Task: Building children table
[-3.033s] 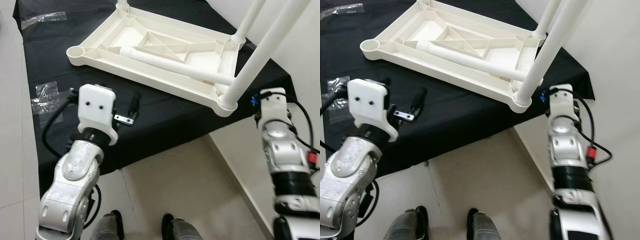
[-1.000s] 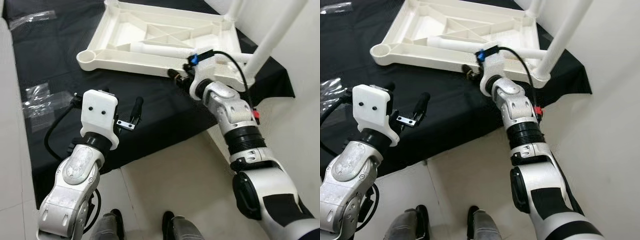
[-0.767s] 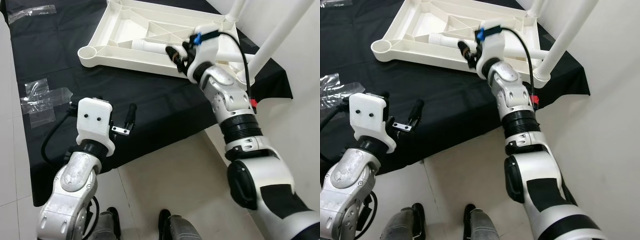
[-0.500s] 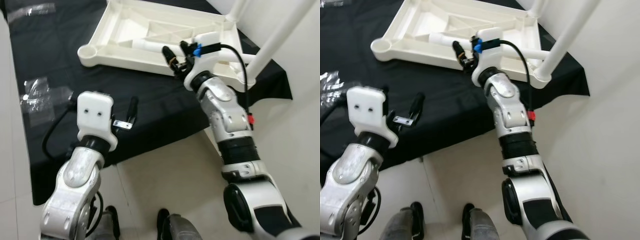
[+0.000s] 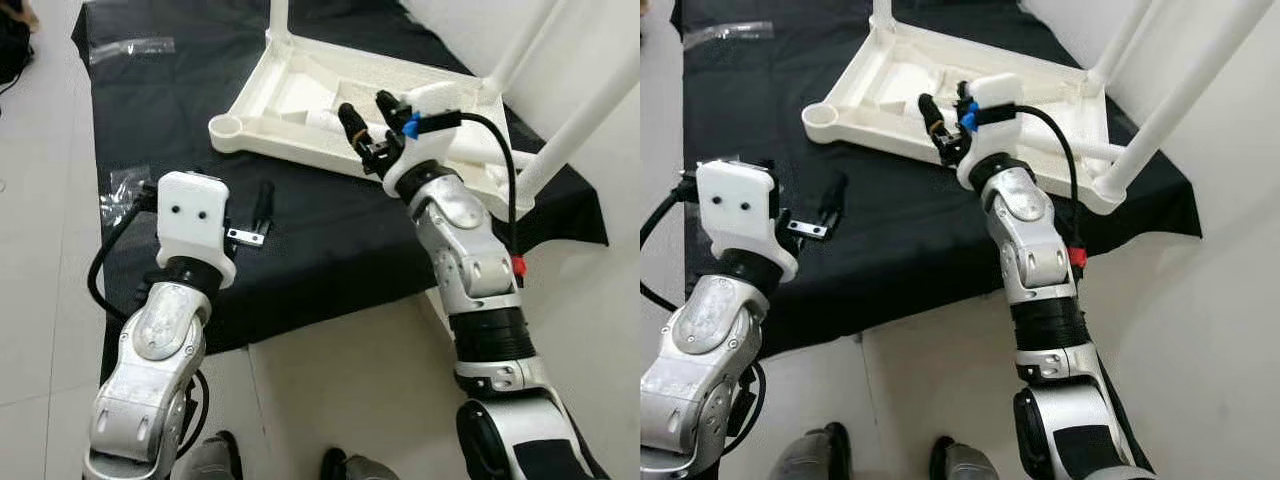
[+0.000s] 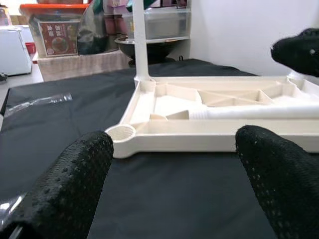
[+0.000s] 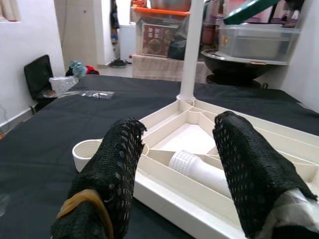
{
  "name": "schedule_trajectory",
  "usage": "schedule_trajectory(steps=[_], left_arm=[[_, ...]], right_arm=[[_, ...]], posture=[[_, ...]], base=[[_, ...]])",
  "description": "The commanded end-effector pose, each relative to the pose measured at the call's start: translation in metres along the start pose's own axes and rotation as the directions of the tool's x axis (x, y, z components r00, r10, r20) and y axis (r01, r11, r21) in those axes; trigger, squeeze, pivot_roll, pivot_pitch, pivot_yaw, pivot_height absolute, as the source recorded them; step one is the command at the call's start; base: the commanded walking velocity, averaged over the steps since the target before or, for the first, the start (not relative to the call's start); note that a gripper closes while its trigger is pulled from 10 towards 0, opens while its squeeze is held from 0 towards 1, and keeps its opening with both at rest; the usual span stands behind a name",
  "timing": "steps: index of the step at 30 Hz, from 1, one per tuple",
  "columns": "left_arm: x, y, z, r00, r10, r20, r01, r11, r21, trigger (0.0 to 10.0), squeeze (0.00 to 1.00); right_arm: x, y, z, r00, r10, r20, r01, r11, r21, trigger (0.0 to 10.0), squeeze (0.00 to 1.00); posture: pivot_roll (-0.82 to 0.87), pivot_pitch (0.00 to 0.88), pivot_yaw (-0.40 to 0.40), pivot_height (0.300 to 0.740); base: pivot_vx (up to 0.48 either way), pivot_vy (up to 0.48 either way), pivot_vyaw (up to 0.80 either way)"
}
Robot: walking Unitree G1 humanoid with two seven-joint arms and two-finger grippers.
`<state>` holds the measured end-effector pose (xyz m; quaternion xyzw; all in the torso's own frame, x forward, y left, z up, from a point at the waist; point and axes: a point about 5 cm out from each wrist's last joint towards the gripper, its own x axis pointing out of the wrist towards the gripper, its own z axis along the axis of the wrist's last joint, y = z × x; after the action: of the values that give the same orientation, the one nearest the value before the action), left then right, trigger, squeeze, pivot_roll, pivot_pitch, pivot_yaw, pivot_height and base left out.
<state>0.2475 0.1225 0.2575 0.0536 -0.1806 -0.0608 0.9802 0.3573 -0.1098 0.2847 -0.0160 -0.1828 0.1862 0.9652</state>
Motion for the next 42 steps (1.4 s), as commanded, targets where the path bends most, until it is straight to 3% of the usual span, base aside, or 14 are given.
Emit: schedule_trajectory(steps=[1,11,20,25,33,35,38,39,40,41,42], left_arm=[[0.000,-0.001,-0.001,1.000,0.001,-0.001,-0.001,1.000,0.010,10.0,0.00],[0.003,0.003,0.000,1.000,0.012,0.013,-0.012,1.000,0.018,10.0,0.00],[0.004,0.006,-0.001,0.999,0.044,-0.002,-0.044,0.999,0.000,10.0,0.00],[0.001,0.005,-0.003,0.999,0.043,-0.013,-0.043,0.999,0.005,10.0,0.00],[-0.002,0.002,-0.003,0.999,0.036,-0.028,-0.036,0.999,-0.011,10.0,0.00],[-0.003,0.001,-0.005,0.999,0.033,-0.036,-0.034,0.999,-0.020,10.0,0.00],[-0.004,0.000,-0.005,0.999,0.031,-0.039,-0.032,0.999,-0.025,10.0,0.00],[-0.004,-0.001,-0.005,0.999,0.028,-0.041,-0.030,0.999,-0.028,10.0,0.00],[-0.004,-0.001,-0.005,0.999,0.028,-0.041,-0.030,0.999,-0.028,10.0,0.00],[-0.005,-0.002,-0.006,0.999,0.025,-0.048,-0.027,0.999,-0.031,10.0,0.00],[-0.005,-0.002,-0.006,0.999,0.025,-0.048,-0.027,0.999,-0.031,10.0,0.00]], right_arm=[[-0.002,0.001,-0.001,1.000,-0.002,-0.010,0.002,1.000,-0.005,10.0,0.00],[0.003,-0.001,0.006,1.000,-0.003,0.003,0.003,1.000,-0.022,10.0,0.00],[0.008,-0.006,0.012,1.000,0.027,0.004,-0.027,0.999,-0.028,10.0,0.00],[0.010,-0.010,0.004,0.990,0.109,-0.093,-0.119,0.987,-0.110,10.0,0.00],[0.016,-0.015,0.001,0.975,0.152,-0.164,-0.175,0.976,-0.132,10.0,0.00],[0.021,-0.018,-0.004,0.946,0.200,-0.256,-0.235,0.965,-0.114,10.0,0.00],[0.022,-0.020,-0.006,0.932,0.222,-0.288,-0.263,0.958,-0.113,10.0,0.00],[0.023,-0.020,-0.010,0.905,0.268,-0.329,-0.319,0.941,-0.111,10.0,0.00],[0.023,-0.020,-0.010,0.905,0.268,-0.329,-0.319,0.941,-0.111,10.0,0.00],[0.022,-0.021,-0.017,0.865,0.314,-0.392,-0.379,0.920,-0.098,10.0,0.00],[0.022,-0.021,-0.017,0.865,0.314,-0.392,-0.379,0.920,-0.098,10.0,0.00]], posture=[[0.04,0.171,-0.130,0.740],[0.04,0.179,-0.139,0.740],[0.04,0.188,-0.140,0.740],[0.04,0.191,-0.143,0.740],[0.04,0.188,-0.144,0.740],[0.04,0.189,-0.146,0.740],[0.04,0.189,-0.146,0.740],[0.04,0.192,-0.150,0.740],[0.04,0.192,-0.150,0.740],[0.04,0.203,-0.155,0.740],[0.04,0.203,-0.155,0.740]], base=[[0.480,0.000,0.00],[0.445,0.000,0.00],[0.000,0.000,0.00],[0.000,0.000,0.32],[0.000,0.000,0.50],[0.000,0.000,0.00],[0.000,0.000,0.00],[0.000,0.000,0.00],[0.000,0.000,0.00],[0.000,0.000,0.00],[0.000,0.000,0.00]])
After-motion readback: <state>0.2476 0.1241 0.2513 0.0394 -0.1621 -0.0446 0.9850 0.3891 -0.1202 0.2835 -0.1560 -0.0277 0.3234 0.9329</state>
